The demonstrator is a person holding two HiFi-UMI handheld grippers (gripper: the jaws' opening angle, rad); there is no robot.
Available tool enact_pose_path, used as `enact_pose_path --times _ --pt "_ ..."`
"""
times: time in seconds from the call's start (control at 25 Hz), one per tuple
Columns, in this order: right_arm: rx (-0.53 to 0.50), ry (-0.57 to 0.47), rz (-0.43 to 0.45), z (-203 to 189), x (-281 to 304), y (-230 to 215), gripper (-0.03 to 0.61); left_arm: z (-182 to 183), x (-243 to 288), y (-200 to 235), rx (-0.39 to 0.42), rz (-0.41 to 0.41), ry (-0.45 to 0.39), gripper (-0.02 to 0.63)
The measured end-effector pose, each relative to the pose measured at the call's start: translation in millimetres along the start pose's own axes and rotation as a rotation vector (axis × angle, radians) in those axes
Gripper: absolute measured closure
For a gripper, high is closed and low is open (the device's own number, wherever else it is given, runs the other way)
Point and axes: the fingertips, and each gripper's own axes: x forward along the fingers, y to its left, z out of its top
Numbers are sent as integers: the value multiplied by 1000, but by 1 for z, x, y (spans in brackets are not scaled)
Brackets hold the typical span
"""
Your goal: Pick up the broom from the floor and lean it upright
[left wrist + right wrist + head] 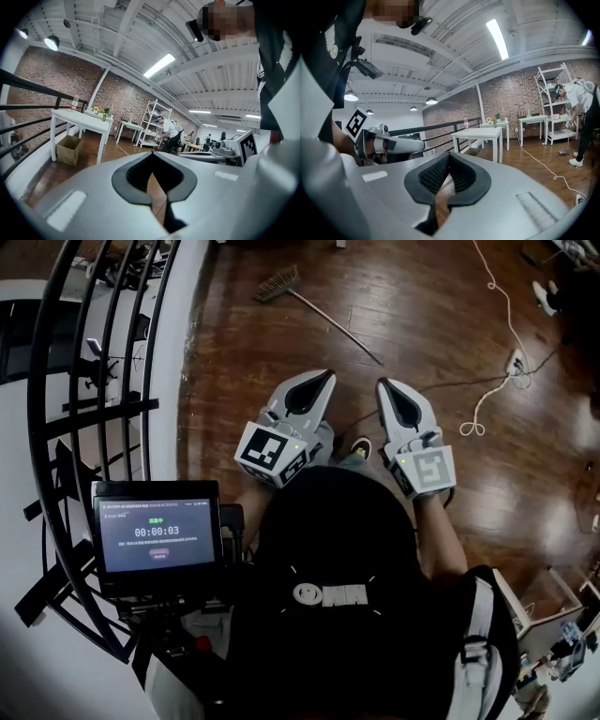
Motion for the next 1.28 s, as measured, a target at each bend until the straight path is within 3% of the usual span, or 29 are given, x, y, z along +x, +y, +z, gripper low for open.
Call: enact_pose_path --times 0.4,0.72,0.92,1.08,1.28 --pt "-48 39 -51 26 74 3 575 24 -8 87 -37 -9 -19 595" --pt "-31 44 -130 39 88 -11 574 29 14 106 -60 -65 -21 595" --pt "14 11 -137 44 98 -42 574 35 47 105 -32 -75 -6 595" --pt "38 2 -104 53 123 -75 574 61 87 108 9 -55 8 595" --pt "11 -63 -38 83 157 -60 575 93 106 111 89 -69 -39 595"
